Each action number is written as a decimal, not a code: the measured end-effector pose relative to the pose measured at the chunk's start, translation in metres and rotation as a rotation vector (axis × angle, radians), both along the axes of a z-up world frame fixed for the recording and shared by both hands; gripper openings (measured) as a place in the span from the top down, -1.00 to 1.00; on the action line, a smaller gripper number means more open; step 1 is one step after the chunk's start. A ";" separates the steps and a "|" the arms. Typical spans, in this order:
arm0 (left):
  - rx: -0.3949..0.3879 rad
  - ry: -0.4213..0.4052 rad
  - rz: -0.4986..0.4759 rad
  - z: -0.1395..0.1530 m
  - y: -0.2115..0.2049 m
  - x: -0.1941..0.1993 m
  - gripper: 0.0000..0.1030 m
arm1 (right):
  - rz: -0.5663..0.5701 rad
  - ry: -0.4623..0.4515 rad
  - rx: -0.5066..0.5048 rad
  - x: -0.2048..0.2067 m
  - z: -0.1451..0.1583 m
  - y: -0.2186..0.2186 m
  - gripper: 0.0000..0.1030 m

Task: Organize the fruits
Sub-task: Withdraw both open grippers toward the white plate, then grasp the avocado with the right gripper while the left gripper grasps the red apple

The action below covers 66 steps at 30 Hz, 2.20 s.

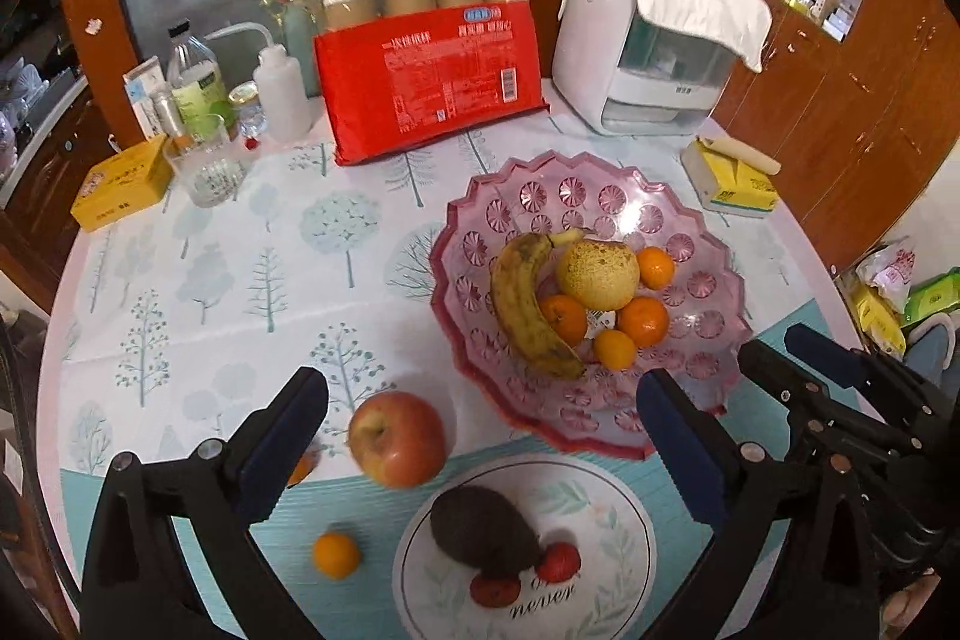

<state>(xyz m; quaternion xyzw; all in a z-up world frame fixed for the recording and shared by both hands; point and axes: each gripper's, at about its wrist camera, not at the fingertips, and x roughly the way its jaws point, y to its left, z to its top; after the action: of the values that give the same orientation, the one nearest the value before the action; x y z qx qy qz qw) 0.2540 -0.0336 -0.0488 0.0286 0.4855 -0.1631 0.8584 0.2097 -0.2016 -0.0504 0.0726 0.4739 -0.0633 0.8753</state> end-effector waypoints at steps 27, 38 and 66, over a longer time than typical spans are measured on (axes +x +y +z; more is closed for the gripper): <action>0.017 -0.042 0.017 0.019 0.097 -0.089 -0.98 | 0.131 -0.030 0.021 -0.072 0.028 0.081 0.10; 0.054 0.010 0.001 -0.020 0.109 -0.082 -0.98 | 0.186 0.072 0.128 -0.067 -0.027 0.104 0.10; 0.051 0.146 -0.111 -0.114 0.057 0.029 -0.98 | 0.377 0.182 0.122 -0.009 -0.113 0.137 -0.13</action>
<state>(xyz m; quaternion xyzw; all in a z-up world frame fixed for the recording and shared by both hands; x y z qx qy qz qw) 0.2827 0.0232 -0.1628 0.0654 0.5485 -0.1998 0.8093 0.2003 -0.0643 -0.1636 0.0296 0.5591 0.1239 0.8193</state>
